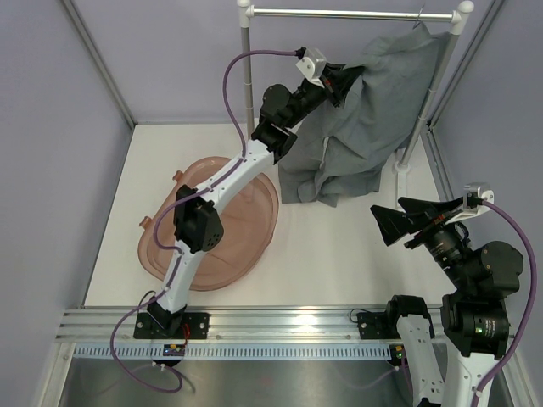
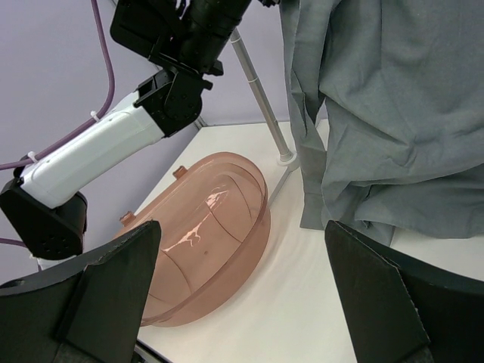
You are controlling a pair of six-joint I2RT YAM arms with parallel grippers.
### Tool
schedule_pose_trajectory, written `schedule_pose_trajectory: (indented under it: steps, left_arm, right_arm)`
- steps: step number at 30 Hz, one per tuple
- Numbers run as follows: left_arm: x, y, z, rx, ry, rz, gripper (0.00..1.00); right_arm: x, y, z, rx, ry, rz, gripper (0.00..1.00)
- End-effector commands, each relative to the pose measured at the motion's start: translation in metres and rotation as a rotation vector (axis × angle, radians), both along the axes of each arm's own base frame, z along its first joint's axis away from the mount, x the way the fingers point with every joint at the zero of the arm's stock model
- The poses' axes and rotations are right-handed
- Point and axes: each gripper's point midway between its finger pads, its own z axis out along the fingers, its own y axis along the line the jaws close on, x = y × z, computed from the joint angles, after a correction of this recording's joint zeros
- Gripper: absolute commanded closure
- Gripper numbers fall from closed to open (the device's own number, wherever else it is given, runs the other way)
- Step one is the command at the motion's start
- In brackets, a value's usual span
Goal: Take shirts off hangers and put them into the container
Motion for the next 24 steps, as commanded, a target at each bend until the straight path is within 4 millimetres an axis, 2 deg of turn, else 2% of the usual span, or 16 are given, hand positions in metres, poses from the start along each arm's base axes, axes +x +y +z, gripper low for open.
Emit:
schedule_pose_trajectory:
  steps: [1, 4, 8, 10, 15, 18, 19, 22, 24]
  left_arm:
    - [-0.038, 0.030, 0.066, -0.090, -0.136, 0.010, 1.00]
    - [-0.043, 0.039, 0.063, -0.081, -0.115, 0.027, 1.00]
    - [-0.060, 0.050, 0.061, -0.057, -0.089, 0.010, 1.00]
    - [-0.073, 0.059, 0.063, -0.047, -0.090, 0.002, 1.00]
    - [-0.083, 0.069, 0.068, -0.034, -0.060, 0.011, 1.00]
    - [-0.094, 0.076, 0.064, -0.008, -0.029, 0.003, 1.00]
    - [-0.104, 0.084, 0.066, -0.002, -0.016, 0.007, 1.00]
    - [-0.120, 0.093, 0.051, 0.047, 0.067, -0.016, 1.00]
    - [-0.140, 0.111, 0.041, 0.075, 0.148, -0.023, 1.00]
  right_arm:
    - [-0.007, 0.005, 0.011, -0.002, -0.032, 0.031, 0.01]
    - [-0.005, 0.004, 0.010, -0.002, -0.027, 0.025, 0.00]
    - [-0.004, 0.005, 0.011, 0.006, -0.022, 0.030, 0.00]
    - [-0.003, 0.004, 0.007, 0.009, -0.008, 0.026, 0.01]
    - [-0.004, 0.007, 0.002, 0.019, 0.004, 0.042, 0.00]
    - [0.001, 0.004, 0.003, 0.010, 0.027, 0.025, 0.01]
    - [0.005, 0.000, 0.003, 0.006, 0.038, 0.002, 0.00]
    - [0.018, -0.006, 0.008, -0.005, 0.067, -0.032, 0.01]
    - [0.027, -0.007, 0.016, 0.004, 0.066, -0.028, 0.01]
